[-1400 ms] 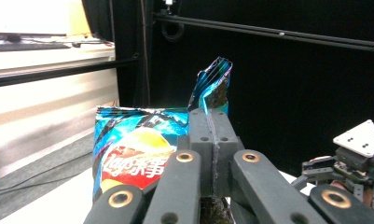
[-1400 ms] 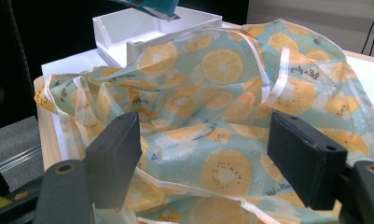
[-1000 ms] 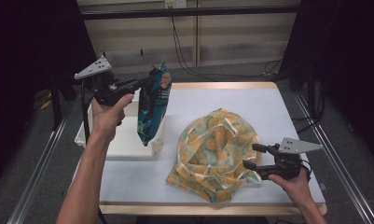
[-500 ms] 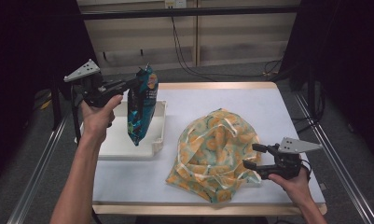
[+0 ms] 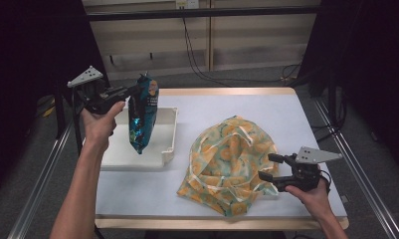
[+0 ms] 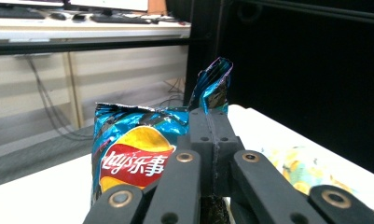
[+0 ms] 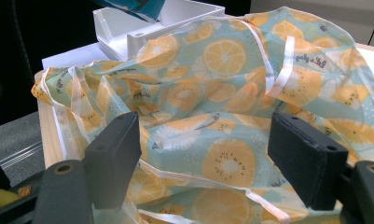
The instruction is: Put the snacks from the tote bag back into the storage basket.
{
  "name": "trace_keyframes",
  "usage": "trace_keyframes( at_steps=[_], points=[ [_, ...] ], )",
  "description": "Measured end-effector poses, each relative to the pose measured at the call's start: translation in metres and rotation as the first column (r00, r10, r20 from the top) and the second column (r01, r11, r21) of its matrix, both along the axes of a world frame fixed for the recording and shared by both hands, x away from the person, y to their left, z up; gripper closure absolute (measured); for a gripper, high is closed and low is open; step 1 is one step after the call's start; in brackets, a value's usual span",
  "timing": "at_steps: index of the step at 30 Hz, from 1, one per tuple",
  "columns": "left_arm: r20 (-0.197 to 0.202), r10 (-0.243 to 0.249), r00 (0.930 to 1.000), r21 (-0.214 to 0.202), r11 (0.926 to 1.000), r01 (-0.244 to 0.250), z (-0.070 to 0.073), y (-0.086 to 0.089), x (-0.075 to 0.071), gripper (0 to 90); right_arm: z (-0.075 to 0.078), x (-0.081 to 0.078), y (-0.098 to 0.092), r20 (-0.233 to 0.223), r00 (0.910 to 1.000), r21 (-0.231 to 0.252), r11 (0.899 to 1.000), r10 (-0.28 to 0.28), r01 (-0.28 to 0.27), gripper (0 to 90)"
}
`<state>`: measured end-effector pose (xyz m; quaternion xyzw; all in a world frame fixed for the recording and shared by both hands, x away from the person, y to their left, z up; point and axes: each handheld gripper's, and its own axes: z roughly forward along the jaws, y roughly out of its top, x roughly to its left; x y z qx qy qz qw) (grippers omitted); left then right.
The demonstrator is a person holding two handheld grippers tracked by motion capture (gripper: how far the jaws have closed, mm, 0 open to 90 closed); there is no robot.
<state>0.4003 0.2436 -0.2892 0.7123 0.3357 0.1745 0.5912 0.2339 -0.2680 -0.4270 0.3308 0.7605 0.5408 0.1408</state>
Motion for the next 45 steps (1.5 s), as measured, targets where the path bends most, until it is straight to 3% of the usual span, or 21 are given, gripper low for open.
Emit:
trace_keyframes(
  at_steps=[12,24,39,45],
  points=[
    [-0.023,0.077,0.9967,0.027,0.9967,-0.077,-0.009,0.003,0.01,90.0,-0.002,0.0,-0.001,-0.006,1.0,0.001,1.0,-0.005,0.005,25.2],
    [-0.033,0.145,0.9889,0.022,0.9893,-0.144,-0.021,0.001,0.026,90.0,-0.003,0.001,-0.001,-0.002,1.0,-0.006,1.0,0.004,-0.004,25.2],
    [-0.054,0.174,0.9832,0.009,0.9847,-0.174,-0.039,-0.011,0.048,90.0,-0.005,0.002,0.0,-0.012,0.9999,-0.012,1.0,0.008,-0.008,25.2],
    [-0.056,0.17,0.9839,-0.014,0.9852,-0.171,-0.043,-0.016,0.053,90.0,-0.005,0.002,0.0,-0.011,0.9999,-0.01,1.0,0.008,-0.008,25.2]
  ],
)
